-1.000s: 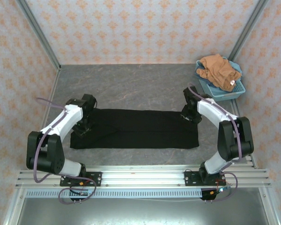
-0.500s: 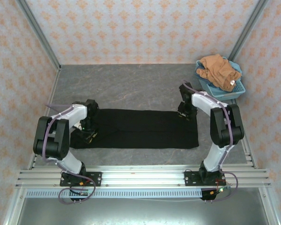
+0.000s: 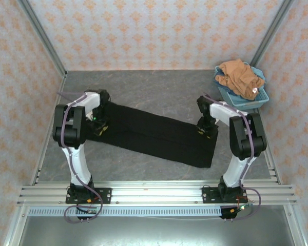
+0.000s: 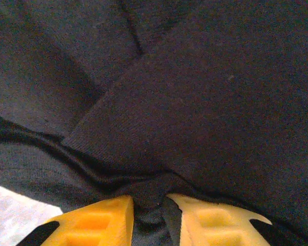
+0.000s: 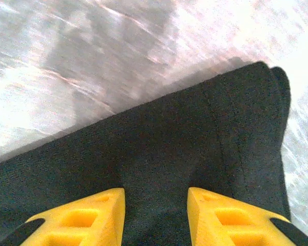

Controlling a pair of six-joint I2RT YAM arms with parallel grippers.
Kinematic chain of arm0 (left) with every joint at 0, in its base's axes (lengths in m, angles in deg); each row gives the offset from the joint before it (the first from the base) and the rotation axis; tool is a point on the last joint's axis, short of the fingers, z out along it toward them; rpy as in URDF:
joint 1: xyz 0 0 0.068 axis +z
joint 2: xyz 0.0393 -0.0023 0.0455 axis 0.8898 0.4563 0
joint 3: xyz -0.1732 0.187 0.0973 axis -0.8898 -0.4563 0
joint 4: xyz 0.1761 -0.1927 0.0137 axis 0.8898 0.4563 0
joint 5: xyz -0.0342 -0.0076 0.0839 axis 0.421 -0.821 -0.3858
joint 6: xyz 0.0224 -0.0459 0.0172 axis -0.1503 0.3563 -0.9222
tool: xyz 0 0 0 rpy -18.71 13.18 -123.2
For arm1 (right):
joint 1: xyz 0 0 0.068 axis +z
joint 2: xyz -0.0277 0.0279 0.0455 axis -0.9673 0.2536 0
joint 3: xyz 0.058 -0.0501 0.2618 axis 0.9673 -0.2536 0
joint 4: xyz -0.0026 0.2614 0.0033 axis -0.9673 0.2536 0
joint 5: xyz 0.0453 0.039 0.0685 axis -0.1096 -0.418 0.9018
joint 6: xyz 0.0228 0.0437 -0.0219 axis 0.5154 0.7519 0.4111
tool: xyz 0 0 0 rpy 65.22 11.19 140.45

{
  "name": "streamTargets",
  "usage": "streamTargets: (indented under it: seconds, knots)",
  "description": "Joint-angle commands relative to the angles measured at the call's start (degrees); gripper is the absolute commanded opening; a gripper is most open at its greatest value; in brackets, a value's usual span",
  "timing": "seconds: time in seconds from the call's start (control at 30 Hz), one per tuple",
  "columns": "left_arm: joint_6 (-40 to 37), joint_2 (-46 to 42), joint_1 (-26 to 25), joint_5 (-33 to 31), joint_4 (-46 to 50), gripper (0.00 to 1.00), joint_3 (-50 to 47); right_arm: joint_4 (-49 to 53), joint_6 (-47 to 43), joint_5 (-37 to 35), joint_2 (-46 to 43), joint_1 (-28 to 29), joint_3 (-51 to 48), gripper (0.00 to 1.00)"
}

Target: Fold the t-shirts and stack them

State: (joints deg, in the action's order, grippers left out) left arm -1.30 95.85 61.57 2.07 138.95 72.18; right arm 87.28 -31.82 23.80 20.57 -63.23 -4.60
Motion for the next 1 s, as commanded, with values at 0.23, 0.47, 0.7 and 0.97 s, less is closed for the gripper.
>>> streamTargets:
  seconds: [0.23, 0.47, 0.7, 0.97]
  knots:
    - [-6.7, 27.5, -7.7, 8.6, -8.3, 0.31, 40.3, 4.3, 16.6, 0.8, -13.3, 3.9, -14.1, 0.37]
    - [-0.2, 43.6, -13.2, 16.8, -17.0, 0.35, 64.2, -0.3, 28.0, 7.0, -15.8, 12.7, -17.7, 0.37]
    - [13.3, 54.0, -16.6, 19.1, -36.8, 0.41, 74.7, -4.3, 37.9, 11.0, -12.8, 20.1, -14.4, 0.38]
    - [12.3, 49.7, -16.0, 15.9, -40.6, 0.64, 80.3, 1.0, 38.3, 8.8, -13.9, 21.5, -9.0, 0.41]
